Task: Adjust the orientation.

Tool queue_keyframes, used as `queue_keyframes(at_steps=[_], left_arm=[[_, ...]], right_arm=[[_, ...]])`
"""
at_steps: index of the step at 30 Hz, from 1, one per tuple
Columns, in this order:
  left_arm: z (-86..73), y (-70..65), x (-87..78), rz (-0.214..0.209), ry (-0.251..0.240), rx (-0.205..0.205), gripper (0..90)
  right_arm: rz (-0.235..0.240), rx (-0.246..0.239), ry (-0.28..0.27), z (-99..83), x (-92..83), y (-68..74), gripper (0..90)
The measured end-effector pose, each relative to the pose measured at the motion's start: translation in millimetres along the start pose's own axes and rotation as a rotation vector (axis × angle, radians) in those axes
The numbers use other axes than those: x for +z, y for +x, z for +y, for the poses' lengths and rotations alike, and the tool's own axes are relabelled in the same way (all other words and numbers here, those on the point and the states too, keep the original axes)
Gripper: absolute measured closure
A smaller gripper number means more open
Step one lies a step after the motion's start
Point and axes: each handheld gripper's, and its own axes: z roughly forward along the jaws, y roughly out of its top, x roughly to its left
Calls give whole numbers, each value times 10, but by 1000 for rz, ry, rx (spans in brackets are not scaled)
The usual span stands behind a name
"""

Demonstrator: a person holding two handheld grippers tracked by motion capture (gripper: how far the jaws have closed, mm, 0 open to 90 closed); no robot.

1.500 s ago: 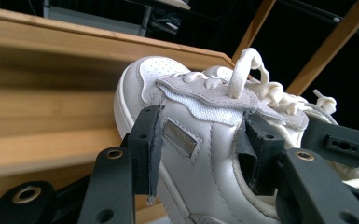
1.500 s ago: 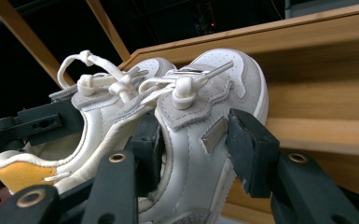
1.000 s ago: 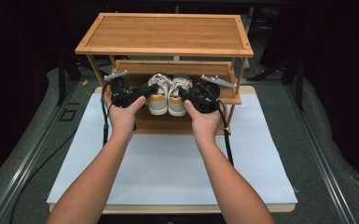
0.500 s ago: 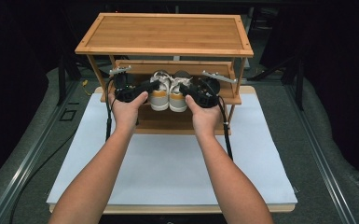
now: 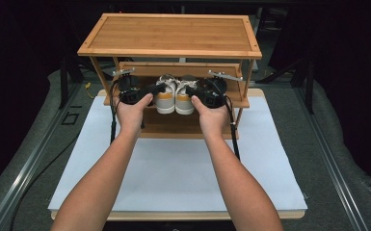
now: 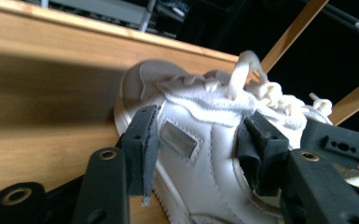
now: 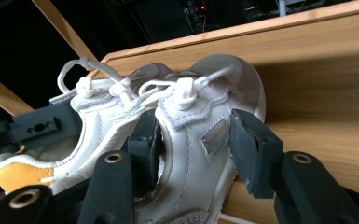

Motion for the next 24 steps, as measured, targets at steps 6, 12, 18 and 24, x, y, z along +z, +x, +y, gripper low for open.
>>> queue_keyframes(at_steps=[6,12,18,24], left_arm=[[48,-17,-12,-6,10,6,480],[75,-36,-38,-5,-1,23,474],[97,-40,-82,-13,-21,16,485],[97,-40,-97,-12,-18,16,487]], right_arm=[[15,8,-15,13,5,-18,503],[20,-4,-9,37,-11,-11,502],[19,-10,-32,33,-20,2,503],[21,-14,-37,36,-29,-1,503]])
